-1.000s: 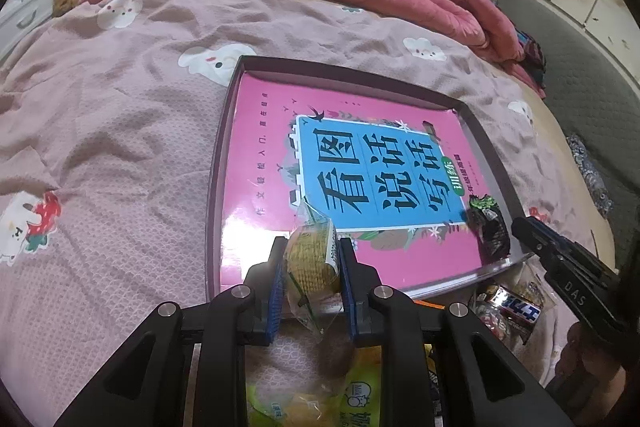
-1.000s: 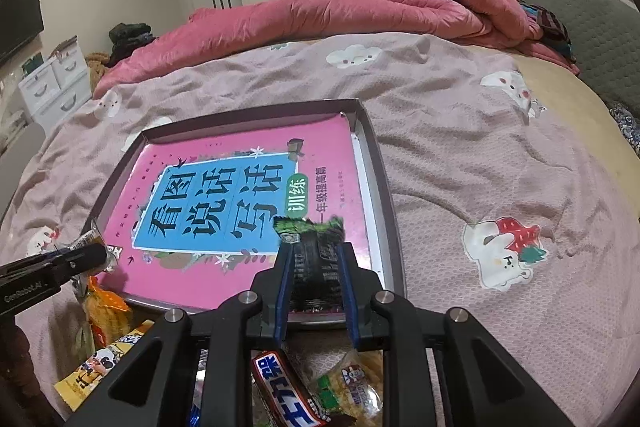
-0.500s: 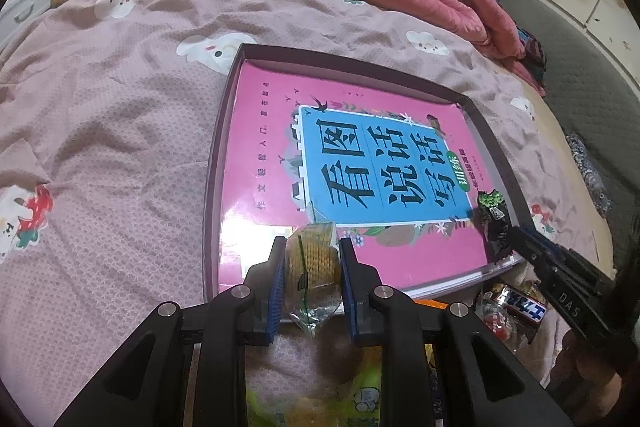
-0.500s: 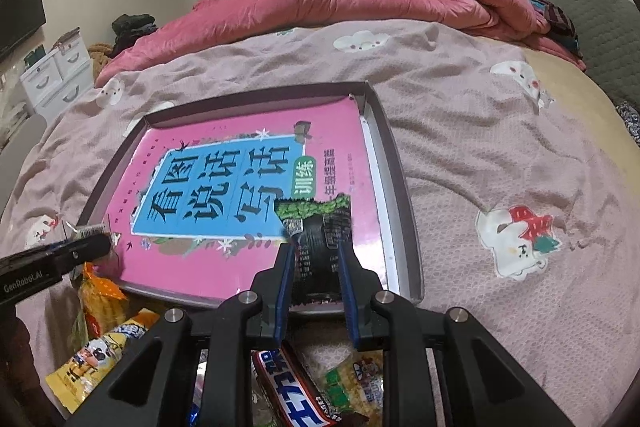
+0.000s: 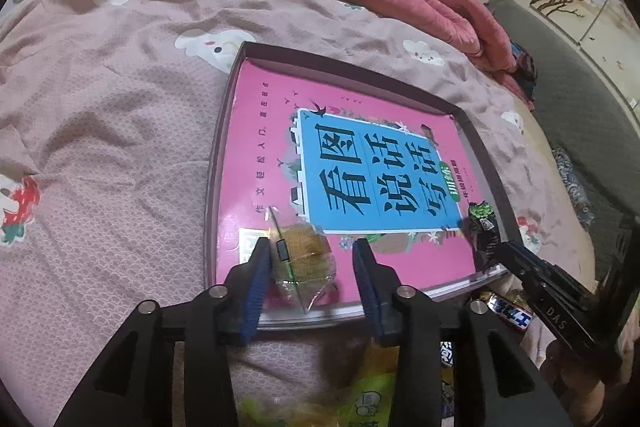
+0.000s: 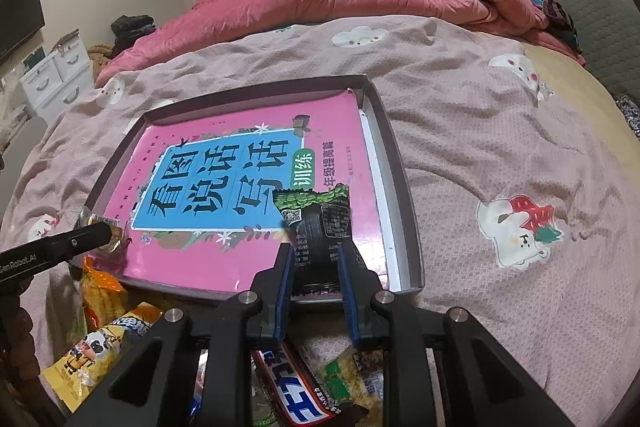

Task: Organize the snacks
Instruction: 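Lower the cake into the tray and open the left gripper while the right holds the black bag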

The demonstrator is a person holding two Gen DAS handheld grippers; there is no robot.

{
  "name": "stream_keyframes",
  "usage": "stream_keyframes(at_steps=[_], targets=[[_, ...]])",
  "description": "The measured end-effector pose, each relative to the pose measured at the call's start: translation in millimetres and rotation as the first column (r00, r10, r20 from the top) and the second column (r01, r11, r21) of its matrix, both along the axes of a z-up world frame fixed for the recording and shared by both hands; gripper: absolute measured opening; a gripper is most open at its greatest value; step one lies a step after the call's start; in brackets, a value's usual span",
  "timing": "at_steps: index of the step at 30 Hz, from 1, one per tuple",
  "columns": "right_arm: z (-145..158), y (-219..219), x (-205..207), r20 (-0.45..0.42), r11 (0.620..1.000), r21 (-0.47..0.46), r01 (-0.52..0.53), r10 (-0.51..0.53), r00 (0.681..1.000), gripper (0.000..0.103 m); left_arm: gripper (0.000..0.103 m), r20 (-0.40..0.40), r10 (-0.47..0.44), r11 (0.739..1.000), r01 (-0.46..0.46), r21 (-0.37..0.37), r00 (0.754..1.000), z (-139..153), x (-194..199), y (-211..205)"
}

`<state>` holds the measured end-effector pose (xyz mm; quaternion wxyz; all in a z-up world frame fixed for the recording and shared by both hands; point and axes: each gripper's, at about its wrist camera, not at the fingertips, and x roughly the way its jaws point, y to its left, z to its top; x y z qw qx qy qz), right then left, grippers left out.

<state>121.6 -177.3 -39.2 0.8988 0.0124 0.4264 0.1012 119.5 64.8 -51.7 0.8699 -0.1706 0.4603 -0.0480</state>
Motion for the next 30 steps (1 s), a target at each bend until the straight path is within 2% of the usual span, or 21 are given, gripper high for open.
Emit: stream_keyframes(at_steps=[3, 7, 19, 30], targets=[[1, -1, -2, 0.004, 1.000, 0.005, -0.001, 0.001, 1.000, 0.023, 0.045, 0.003, -0.003, 1.000, 0.003, 0.008, 1.000, 2, -1, -1], [5, -2, -4, 0.013, 1.000, 0.010, 0.002, -0.002, 1.000, 0.023, 0.054, 0.022, 0.007, 1.000, -0.007, 0.027, 1.000, 8, -4, 2], [21, -2, -14, 0.057, 0.999, 0.020, -0.025, 0.023, 0.998, 0.024, 0.062, 0.087, 0.047, 0.998, -0.049, 0.026, 0.995, 33, -19, 22], [45, -9, -27, 0.114, 0.996, 0.073, -0.045, 0.037, 0.993, 0.044, 0.074, 0.110, 0.047, 0.998, -0.052, 0.044, 0.993, 51, -33, 23]])
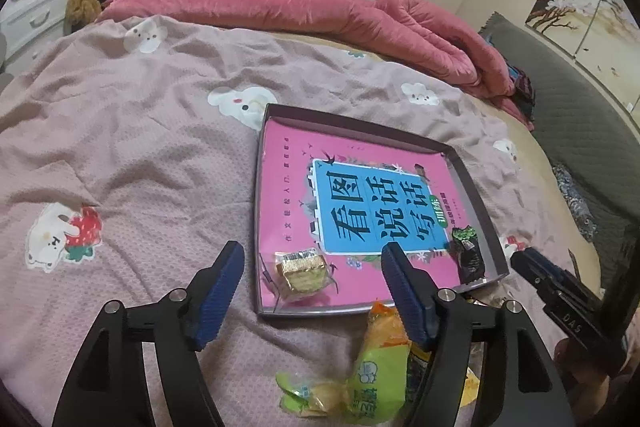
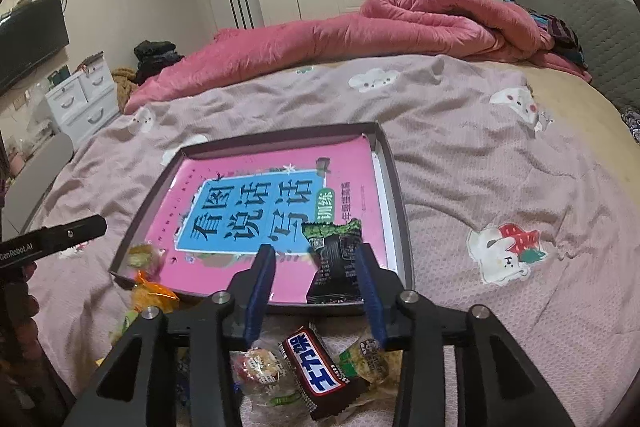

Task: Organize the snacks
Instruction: 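Lower the cake into the tray and open the left gripper while the right holds the black bag, then lower the black bag onto the book and open the right gripper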

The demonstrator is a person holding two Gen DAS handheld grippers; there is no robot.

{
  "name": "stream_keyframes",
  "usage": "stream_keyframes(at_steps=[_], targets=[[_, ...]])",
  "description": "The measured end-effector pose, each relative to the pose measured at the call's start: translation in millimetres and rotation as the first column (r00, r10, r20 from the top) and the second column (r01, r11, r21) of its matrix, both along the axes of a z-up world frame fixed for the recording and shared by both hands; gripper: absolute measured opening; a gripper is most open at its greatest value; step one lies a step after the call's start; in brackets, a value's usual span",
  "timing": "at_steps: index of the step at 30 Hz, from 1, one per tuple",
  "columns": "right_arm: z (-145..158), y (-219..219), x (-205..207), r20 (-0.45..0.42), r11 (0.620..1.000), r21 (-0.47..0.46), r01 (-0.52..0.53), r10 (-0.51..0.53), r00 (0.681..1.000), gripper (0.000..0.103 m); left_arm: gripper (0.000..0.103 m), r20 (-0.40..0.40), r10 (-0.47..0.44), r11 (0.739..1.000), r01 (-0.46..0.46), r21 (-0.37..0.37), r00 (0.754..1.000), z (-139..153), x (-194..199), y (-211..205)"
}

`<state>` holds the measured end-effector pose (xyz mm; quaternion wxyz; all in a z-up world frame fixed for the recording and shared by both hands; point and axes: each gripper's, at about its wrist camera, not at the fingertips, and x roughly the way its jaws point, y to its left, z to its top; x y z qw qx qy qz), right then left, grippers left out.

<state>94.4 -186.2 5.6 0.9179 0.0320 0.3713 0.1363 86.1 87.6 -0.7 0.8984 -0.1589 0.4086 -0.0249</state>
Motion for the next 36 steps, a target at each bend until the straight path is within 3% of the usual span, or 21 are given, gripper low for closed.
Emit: stream_keyframes(at_steps=[16, 36], targets=[[22, 5, -29, 0.052, 0.998, -0.013, -0.062, 0.062, 0.997, 0.046, 0.075, -0.015, -0.014, 1.000, 0.015, 0.025, 1.000, 7, -19, 0], [6, -1, -60, -0.005, 0.994, -0.036, -0.098, 0.098, 0.995, 0.047, 0.075, -0.117, -0.074, 0.996, 0.079, 0.043, 0.990, -16, -44, -9]])
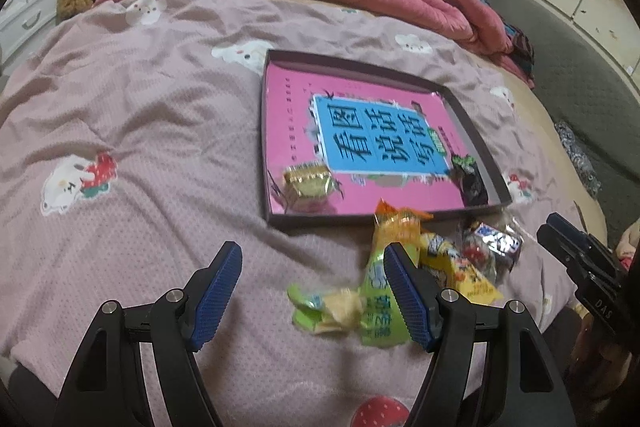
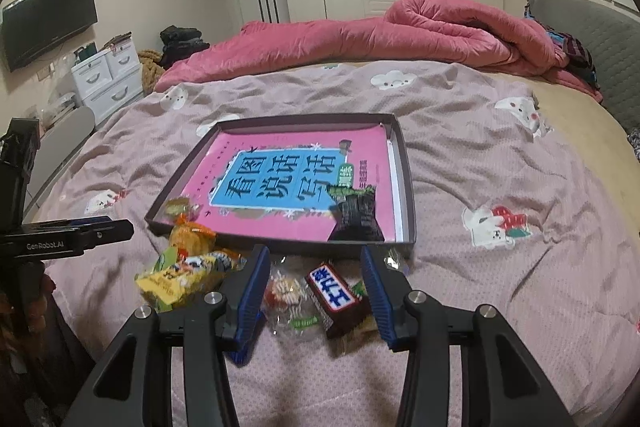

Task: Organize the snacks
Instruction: 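Lower the black bag onto the book and open the right gripper, then close the left gripper on the green-wrapped cheese snack while the right approaches the red-candy bag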

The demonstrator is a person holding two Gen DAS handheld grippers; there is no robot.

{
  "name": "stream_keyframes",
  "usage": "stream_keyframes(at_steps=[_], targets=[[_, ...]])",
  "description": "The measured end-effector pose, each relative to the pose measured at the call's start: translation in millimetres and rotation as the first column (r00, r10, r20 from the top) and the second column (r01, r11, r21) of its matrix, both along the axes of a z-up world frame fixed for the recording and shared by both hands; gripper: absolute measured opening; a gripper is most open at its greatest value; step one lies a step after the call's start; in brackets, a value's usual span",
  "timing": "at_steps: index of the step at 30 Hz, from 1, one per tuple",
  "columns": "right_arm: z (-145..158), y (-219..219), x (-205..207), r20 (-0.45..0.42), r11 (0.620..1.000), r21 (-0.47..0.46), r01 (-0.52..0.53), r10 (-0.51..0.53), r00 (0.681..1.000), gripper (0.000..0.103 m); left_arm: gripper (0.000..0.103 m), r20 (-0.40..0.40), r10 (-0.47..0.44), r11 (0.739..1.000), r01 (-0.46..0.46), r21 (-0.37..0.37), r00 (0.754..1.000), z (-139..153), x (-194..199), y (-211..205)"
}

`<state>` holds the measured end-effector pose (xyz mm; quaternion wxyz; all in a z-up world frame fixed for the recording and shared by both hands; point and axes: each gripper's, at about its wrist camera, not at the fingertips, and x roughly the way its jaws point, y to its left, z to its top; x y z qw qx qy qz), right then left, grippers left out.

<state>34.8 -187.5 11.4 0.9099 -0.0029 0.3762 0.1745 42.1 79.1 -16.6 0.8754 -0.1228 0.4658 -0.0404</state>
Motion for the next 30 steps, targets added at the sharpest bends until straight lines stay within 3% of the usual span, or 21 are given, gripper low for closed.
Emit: stream_keyframes(at_steps=[30], targets=[[-33, 28, -2, -0.107, 0.990, -0.033, -0.138, 0.134, 0.985, 0.047, 0.076, -0.172, -0.097, 0.994, 0.087, -0.063, 0.980, -41, -8, -22]])
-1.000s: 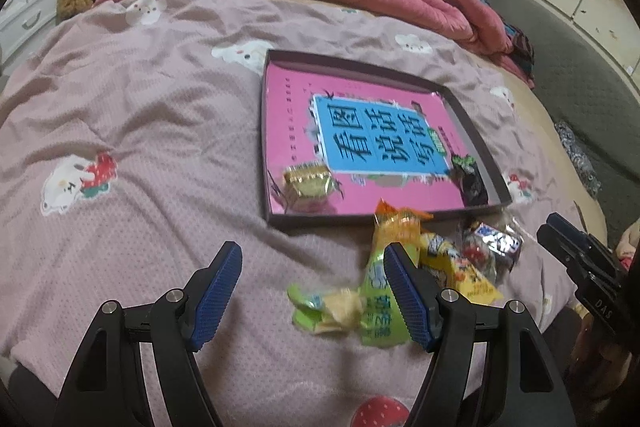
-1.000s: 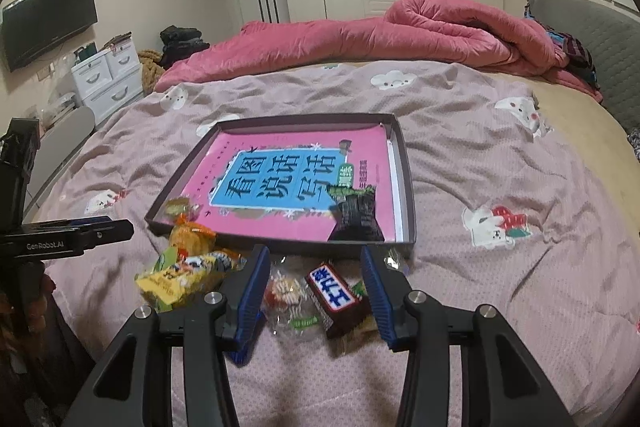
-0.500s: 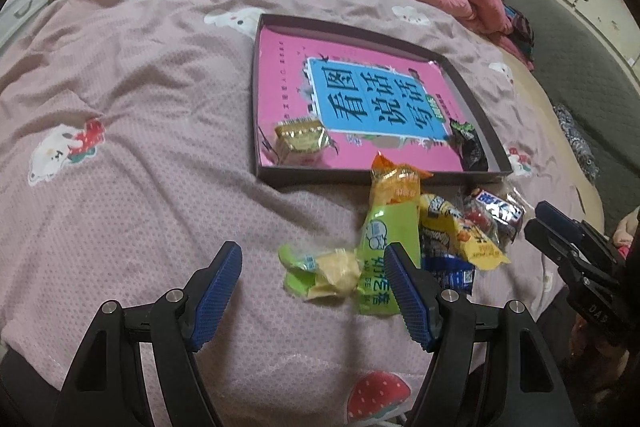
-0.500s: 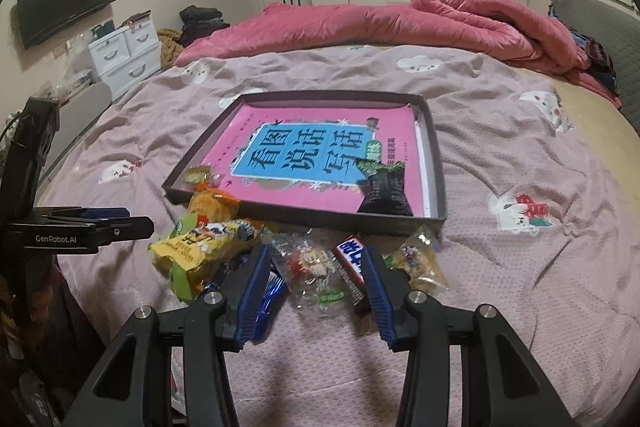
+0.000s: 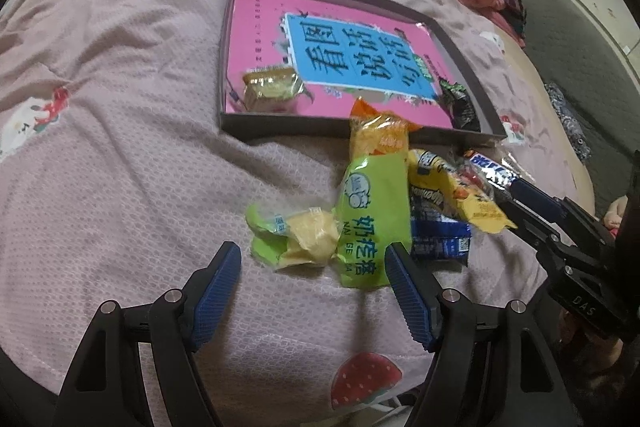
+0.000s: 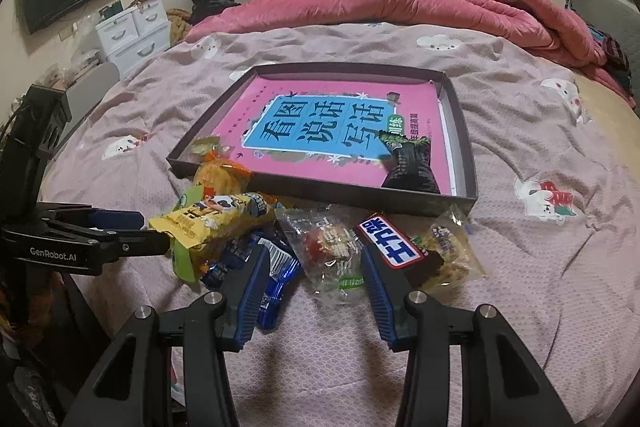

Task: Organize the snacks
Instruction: 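Close the left gripper on the green-wrapped cheese snack while the right approaches the red-candy bag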

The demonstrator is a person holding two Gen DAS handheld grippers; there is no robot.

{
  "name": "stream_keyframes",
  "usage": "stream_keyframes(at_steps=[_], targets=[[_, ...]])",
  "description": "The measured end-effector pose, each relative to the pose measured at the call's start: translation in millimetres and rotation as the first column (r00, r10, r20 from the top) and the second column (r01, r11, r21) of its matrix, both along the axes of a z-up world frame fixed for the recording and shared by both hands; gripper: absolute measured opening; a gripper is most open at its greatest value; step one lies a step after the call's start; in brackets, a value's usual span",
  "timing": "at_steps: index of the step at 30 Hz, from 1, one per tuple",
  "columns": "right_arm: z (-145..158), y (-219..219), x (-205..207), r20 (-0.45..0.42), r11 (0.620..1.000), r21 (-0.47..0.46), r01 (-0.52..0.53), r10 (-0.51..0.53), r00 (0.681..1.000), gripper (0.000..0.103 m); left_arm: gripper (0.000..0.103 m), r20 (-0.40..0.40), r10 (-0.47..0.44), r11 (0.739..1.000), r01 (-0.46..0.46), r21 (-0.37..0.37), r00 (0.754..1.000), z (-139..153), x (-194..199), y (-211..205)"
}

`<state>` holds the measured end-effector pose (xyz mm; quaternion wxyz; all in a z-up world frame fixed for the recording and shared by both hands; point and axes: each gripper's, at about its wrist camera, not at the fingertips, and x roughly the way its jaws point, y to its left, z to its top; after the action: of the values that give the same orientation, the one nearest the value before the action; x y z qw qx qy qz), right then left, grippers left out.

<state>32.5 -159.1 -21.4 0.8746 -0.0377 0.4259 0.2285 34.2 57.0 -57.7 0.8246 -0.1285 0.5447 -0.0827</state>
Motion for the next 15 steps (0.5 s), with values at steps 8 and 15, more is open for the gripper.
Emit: stream_keyframes(at_steps=[8, 15], targets=[[-13, 4, 10, -0.027, 1.000, -0.017, -0.006, 0.005, 1.000, 0.047, 0.076, -0.020, 0.039, 0.996, -0.041, -0.082, 0.999, -13, 5, 11], [-21, 17, 18, -0.021, 0.996, -0.077, -0.035, 0.034, 0.999, 0.046, 0.067, -0.008, 0.047, 0.993, -0.047, -0.107, 0.999, -14, 6, 12]])
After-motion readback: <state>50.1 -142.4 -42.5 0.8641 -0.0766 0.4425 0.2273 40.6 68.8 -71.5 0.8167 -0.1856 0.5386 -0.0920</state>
